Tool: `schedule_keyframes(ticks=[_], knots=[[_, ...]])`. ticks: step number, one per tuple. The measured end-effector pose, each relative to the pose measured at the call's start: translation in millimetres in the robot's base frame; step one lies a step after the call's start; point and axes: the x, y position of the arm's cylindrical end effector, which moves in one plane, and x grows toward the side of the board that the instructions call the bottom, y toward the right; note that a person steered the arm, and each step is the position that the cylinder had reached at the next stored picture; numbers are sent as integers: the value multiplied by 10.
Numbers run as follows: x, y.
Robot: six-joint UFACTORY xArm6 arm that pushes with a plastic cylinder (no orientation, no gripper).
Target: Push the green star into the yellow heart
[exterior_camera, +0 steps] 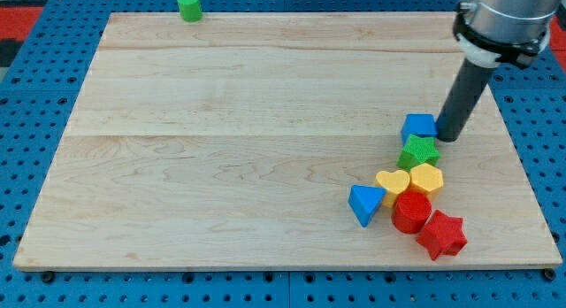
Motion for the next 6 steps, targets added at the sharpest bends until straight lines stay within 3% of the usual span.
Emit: schedule_keyframes(ticks=[3, 5, 6], knots=[[577, 88], [583, -281], [410, -85]])
